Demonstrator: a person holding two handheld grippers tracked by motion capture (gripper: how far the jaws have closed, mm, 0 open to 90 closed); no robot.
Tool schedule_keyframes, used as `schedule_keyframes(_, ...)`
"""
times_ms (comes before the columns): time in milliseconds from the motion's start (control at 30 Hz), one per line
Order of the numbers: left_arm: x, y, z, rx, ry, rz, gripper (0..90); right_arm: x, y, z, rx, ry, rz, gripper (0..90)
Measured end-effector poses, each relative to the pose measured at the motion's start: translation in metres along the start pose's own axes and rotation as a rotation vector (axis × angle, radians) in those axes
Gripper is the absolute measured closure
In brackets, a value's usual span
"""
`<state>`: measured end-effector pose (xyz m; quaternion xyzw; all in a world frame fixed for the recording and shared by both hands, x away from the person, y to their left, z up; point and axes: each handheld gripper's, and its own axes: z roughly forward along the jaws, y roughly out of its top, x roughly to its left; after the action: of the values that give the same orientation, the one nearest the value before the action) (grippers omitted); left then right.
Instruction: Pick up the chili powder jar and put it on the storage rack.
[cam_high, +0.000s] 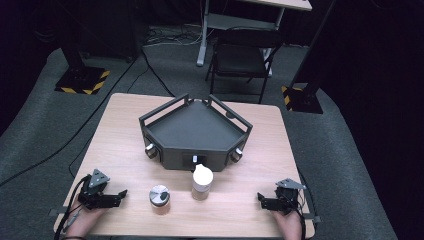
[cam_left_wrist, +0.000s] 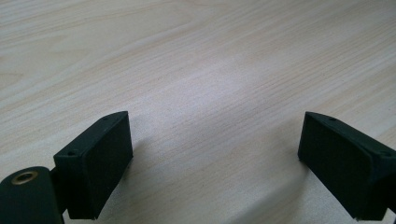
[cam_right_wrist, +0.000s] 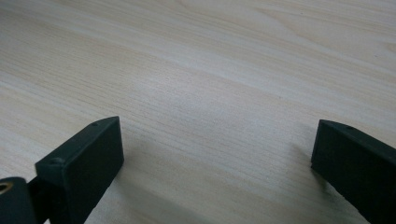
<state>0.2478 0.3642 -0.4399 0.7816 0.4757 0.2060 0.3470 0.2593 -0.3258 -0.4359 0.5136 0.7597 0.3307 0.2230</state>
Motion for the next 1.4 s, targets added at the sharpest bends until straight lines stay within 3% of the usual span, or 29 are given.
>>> schedule_keyframes(600,0.001,-0.001,-0.002,-0.002,-0.002,0.0,10.2,0.002,0.0,0.0,0.0,-0.011,0.008,1.4)
schedule_keyframes(733,0.01,-0.005,-0.003,-0.019,-0.037,-0.028,10.2,0.002,0.0,0.0,0.0,-0.011,0.008,1.3)
schedule_keyframes(1000,0.018,-0.01,-0.008,-0.066,-0.101,-0.014,10.5,0.002,0.0,0.0,0.0,-0.011,0.008,1.3)
schedule_keyframes(1100,0.021,-0.014,-0.013,-0.108,-0.138,-0.004,10.9,0.002,0.0,0.0,0.0,-0.011,0.008,1.3)
schedule_keyframes(1400,0.019,-0.017,-0.022,-0.179,-0.178,0.019,12.0,0.002,0.0,0.0,0.0,-0.011,0.008,1.3)
